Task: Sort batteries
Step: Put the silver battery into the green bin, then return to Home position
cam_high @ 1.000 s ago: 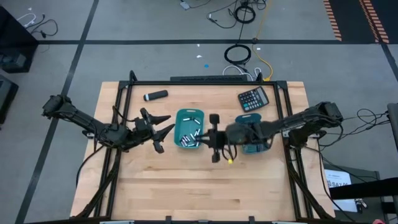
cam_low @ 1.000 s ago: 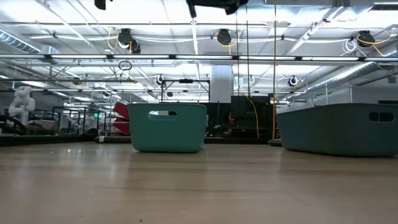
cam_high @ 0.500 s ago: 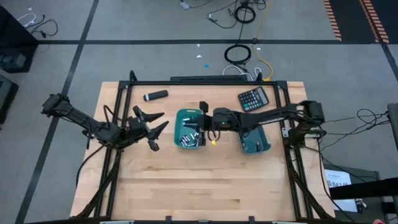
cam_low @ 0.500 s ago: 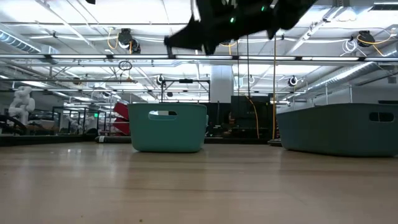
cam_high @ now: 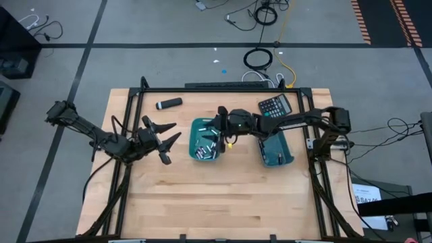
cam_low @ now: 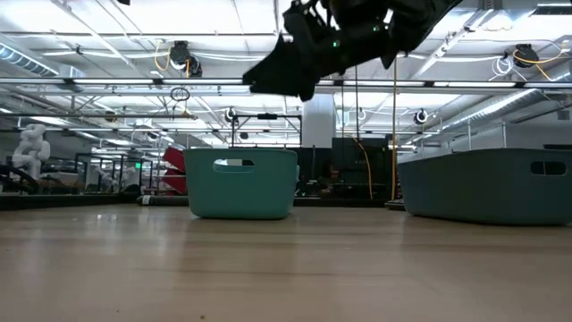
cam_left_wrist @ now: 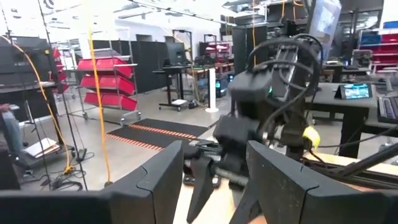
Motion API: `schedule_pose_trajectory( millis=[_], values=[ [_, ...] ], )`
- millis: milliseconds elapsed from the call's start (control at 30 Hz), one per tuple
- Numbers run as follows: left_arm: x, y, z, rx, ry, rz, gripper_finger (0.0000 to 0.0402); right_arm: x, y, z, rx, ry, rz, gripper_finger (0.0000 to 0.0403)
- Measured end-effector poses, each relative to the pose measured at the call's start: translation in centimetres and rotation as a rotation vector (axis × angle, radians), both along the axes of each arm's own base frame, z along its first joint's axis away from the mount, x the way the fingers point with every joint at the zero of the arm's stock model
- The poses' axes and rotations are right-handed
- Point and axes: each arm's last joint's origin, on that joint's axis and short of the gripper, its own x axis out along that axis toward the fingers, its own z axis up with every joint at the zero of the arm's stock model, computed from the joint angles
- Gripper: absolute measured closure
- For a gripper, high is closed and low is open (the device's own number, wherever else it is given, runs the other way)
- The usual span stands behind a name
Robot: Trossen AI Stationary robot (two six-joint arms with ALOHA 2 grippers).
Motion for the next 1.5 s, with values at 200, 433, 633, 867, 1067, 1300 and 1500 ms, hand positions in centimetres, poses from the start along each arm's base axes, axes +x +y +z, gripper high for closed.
schedule_pose_trajectory(
  millis=[200, 433, 633, 867, 1067, 1300, 1500],
  values=[
    [0.2, -0.1, -0.4, -0.017, 0.017, 0.0, 0.0215, -0.4, 0.4, 1.1, 0.08, -0.026, -0.008, 0.0176],
    [0.8, -0.1, -1.2, -0.168, -0.017, 0.0, 0.0215, -0.9, 1.6, 1.2, 0.023, 0.034, 0.088, 0.0187],
    [0.9, 0.1, -1.3, -0.289, -0.084, 0.002, 0.0215, -3.4, 2.4, 5.6, -0.029, -0.045, 0.191, 0.0188],
    [1.0, 0.5, -1.2, -0.374, -0.141, 0.014, 0.0215, -8.5, 3.8, 8.7, -0.036, -0.084, 0.296, 0.0188],
    [0.9, 0.4, -0.6, -0.371, -0.182, 0.006, 0.0215, -13.9, 4.0, 9.0, -0.019, -0.202, 0.283, 0.0188],
    [0.2, 0.8, 1.7, -0.286, -0.31, 0.02, 0.0215, -17.9, 4.1, 8.4, 0.006, -0.26, 0.271, 0.0188],
    [-0.9, 1.3, 3.0, -0.226, -0.362, 0.046, 0.0215, -20.7, 4.3, 7.6, 0.027, -0.3, 0.268, 0.0188]
  ],
)
